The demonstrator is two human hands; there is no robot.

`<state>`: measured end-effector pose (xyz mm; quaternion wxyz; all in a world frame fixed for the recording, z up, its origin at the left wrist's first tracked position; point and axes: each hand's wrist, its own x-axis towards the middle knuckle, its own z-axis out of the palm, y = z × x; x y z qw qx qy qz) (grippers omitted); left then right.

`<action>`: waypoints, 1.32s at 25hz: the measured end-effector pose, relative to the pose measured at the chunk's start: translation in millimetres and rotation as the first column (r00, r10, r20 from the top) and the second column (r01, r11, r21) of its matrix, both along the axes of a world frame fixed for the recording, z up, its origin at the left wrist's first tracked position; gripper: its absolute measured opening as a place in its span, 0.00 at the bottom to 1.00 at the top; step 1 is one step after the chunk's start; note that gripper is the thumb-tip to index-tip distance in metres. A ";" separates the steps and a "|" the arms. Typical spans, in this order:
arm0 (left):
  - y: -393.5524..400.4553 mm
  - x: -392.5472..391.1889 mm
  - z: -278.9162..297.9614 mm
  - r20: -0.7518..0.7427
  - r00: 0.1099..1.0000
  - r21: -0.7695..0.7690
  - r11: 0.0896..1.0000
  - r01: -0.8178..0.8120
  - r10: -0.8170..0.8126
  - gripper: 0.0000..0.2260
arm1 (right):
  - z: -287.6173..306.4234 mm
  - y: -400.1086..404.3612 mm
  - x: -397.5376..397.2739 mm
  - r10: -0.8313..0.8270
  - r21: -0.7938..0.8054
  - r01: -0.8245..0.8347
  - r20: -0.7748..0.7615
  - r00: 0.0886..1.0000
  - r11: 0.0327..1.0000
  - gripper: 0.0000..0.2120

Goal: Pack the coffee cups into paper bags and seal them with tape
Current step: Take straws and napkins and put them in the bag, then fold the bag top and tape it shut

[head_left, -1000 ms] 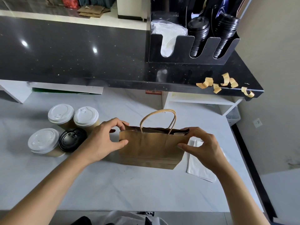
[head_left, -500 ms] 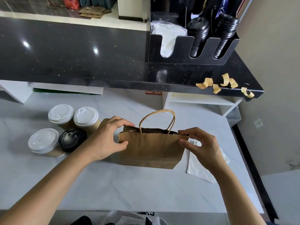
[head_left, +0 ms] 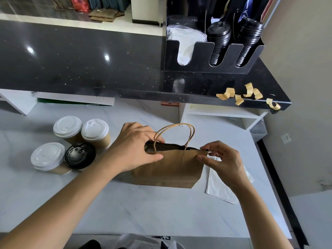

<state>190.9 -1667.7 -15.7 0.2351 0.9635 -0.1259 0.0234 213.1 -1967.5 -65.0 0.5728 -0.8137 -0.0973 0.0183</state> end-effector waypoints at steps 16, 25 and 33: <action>-67.2 3.0 1.3 -0.070 0.990 -0.245 0.960 -0.136 0.123 0.11 | 2.1 5.9 -1.1 0.058 0.005 -0.058 0.031 0.998 0.998 0.13; -70.7 2.0 0.5 -0.066 0.987 -0.308 0.938 -0.157 0.144 0.04 | 12.7 2.0 2.0 0.063 -0.053 -0.063 0.016 0.998 0.997 0.11; -71.2 7.2 -6.4 -0.032 0.989 -0.244 0.959 -0.146 0.143 0.04 | 10.1 7.5 0.6 0.037 0.059 -0.033 -0.065 0.997 0.998 0.12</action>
